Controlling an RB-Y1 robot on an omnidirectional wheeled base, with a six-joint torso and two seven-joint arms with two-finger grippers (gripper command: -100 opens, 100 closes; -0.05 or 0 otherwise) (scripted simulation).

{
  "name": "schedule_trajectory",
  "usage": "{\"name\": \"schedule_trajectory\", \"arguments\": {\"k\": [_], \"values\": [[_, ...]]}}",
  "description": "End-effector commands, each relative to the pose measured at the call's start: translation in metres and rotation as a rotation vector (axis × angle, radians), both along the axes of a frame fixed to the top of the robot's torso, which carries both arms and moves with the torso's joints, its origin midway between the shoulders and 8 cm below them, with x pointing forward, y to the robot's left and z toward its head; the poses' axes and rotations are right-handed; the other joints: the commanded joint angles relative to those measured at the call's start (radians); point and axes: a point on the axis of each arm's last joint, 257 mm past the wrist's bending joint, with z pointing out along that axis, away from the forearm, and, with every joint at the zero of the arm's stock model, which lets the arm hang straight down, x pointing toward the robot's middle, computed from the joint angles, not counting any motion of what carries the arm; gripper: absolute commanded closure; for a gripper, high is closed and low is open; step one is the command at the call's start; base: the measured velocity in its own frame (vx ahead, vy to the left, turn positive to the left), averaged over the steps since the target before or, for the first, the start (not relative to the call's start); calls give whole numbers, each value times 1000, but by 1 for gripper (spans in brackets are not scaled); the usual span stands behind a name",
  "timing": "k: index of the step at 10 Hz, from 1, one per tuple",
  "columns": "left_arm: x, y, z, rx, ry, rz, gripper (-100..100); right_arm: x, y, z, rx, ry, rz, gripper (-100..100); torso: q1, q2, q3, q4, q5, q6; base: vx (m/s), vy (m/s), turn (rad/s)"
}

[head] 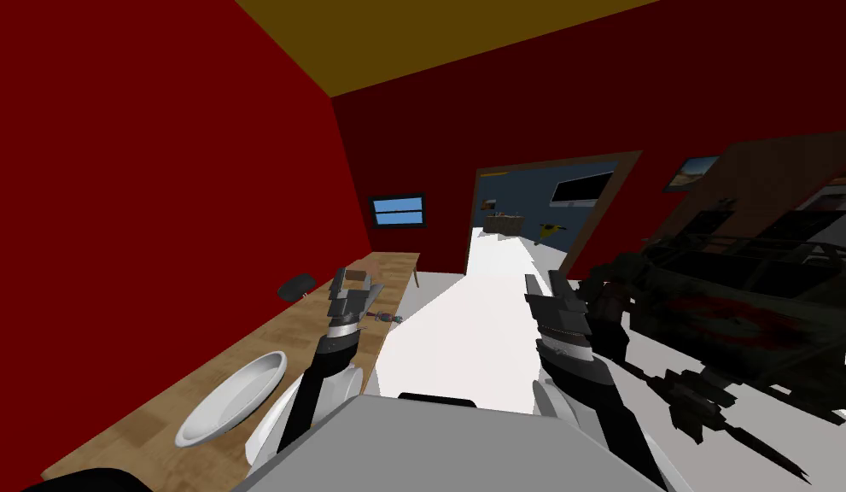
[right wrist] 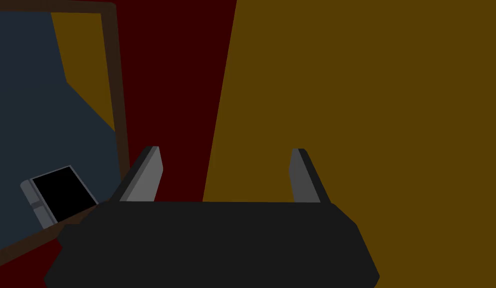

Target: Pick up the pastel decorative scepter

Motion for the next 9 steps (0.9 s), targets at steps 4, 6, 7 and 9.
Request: {"name": "schedule_trajectory", "arguments": {"k": [4,6,7,9], "values": [[28,5,-34,31,123,-23,-100,0,0,0,0,0,0,0,-4,2,1,0,-1,0,-28,-65,-61],[44,12,-55,40,196,-27,-100,0,0,0,0,0,0,0,-7,3,2,1,-1,0,-52,-105,-78],[52,16,-66,45,235,-29,-100,0,0,0,0,0,0,0,-7,3,2,1,-2,0,-57,-129,-104],[70,26,-90,54,320,-29,-100,0,0,0,0,0,0,0,-9,4,2,1,-2,0,-61,-133,-101]]}}
